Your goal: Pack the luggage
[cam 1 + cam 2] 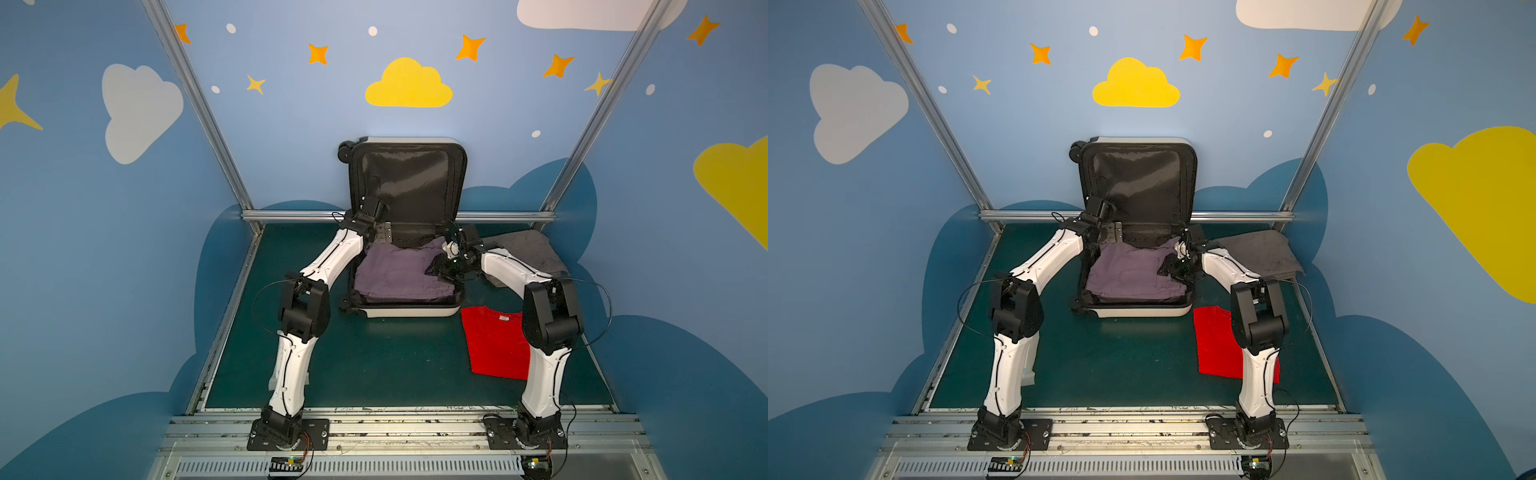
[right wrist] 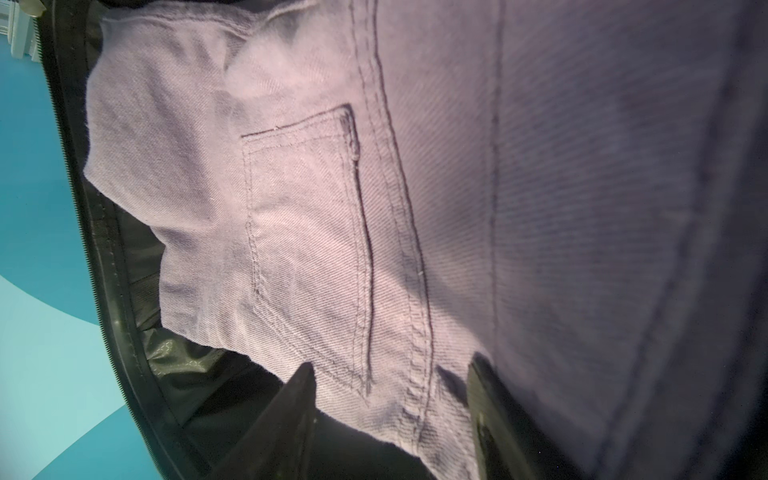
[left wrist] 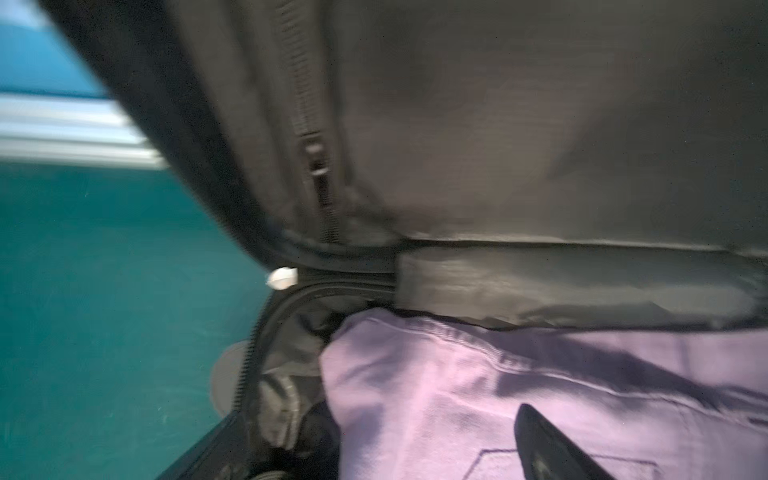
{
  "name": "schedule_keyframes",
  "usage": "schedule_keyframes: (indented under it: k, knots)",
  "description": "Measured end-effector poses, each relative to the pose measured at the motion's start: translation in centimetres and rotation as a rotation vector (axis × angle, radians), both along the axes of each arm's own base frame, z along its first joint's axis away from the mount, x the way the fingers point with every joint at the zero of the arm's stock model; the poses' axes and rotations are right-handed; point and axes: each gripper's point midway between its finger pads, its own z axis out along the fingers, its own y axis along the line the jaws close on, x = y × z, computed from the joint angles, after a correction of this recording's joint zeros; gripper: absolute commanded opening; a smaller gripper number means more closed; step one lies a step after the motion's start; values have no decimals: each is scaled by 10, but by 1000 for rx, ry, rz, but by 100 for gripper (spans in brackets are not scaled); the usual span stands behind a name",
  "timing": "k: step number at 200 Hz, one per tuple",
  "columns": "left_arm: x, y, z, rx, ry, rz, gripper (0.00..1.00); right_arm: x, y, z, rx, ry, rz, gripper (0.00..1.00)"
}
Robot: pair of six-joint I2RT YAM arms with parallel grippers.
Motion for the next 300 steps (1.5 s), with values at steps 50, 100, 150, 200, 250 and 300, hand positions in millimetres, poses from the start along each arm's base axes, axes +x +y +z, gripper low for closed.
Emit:
schedule_keyframes:
  k: [50,100,150,200,250,300]
  knots:
    - [11,13,-40,25,78,28,87,0,0,0,0,0,0,59]
    - [11,14,-42,39,106,17,84,0,0,0,0,0,0,58]
    - [7,13,-39,67,96,-1,85,0,0,0,-1,0,1,58]
    - [-15,-27,5,-56,32,-143,90,0,0,-3,-3,4,1,58]
    - [-27,-110,37,-335,-14,-360,91,1,0,-3,-6,12,4,58]
    - [-18,-111,-22,-375,97,-350,92,0,0,-4,-8,19,10,58]
